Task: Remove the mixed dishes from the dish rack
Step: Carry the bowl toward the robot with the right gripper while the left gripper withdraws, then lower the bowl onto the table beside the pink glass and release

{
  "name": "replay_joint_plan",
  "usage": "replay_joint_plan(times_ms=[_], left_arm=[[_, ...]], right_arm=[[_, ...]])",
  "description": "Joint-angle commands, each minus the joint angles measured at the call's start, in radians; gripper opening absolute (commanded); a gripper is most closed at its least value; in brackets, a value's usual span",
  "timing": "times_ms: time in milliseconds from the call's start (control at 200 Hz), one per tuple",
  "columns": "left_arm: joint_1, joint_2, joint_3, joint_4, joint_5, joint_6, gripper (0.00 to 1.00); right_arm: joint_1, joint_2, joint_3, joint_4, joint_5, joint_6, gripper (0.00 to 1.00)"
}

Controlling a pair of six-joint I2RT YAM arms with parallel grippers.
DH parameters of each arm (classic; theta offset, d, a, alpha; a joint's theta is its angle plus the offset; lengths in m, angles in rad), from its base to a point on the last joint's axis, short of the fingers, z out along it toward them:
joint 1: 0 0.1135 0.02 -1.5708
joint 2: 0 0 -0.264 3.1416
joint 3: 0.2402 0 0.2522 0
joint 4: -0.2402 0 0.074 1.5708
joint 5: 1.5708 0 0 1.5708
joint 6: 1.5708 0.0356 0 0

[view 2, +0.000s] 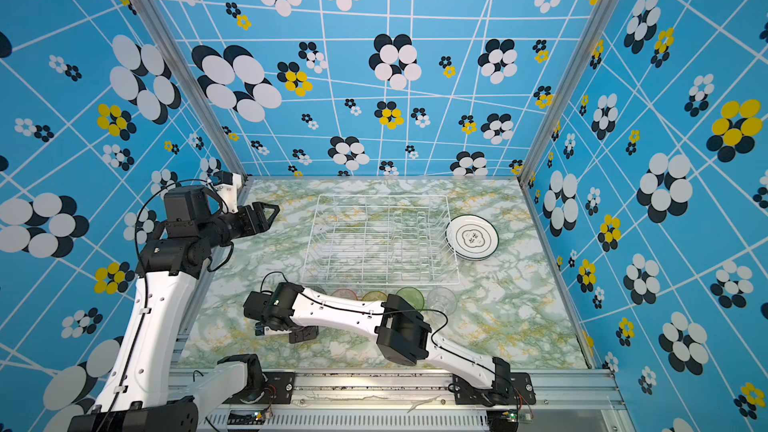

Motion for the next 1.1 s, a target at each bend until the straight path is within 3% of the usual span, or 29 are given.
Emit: replay_joint_plan(times_ms=[0, 540, 800, 1095], left_arm=[[0.01, 0.007, -0.022, 0.021, 0.026, -0.011, 0.75], [0.009, 0.009, -0.027, 0.02, 0.033, -0.008, 0.76], [0.009, 0.015, -0.031, 0.02, 0.035, -0.009, 0.76], [0.011, 0.018, -0.033, 0.019, 0.038, -0.009, 0.76]], right_arm=[[0.002, 0.007, -0.026, 0.026, 0.045, -0.008, 0.0], [0.002, 0.024, -0.104, 0.053, 0.073, 0.004, 0.0], [0.002, -0.001, -0.123, 0.063, 0.058, 0.008, 0.26], [0.003, -0.076, -0.179, 0.111, 0.026, 0.015, 0.44]])
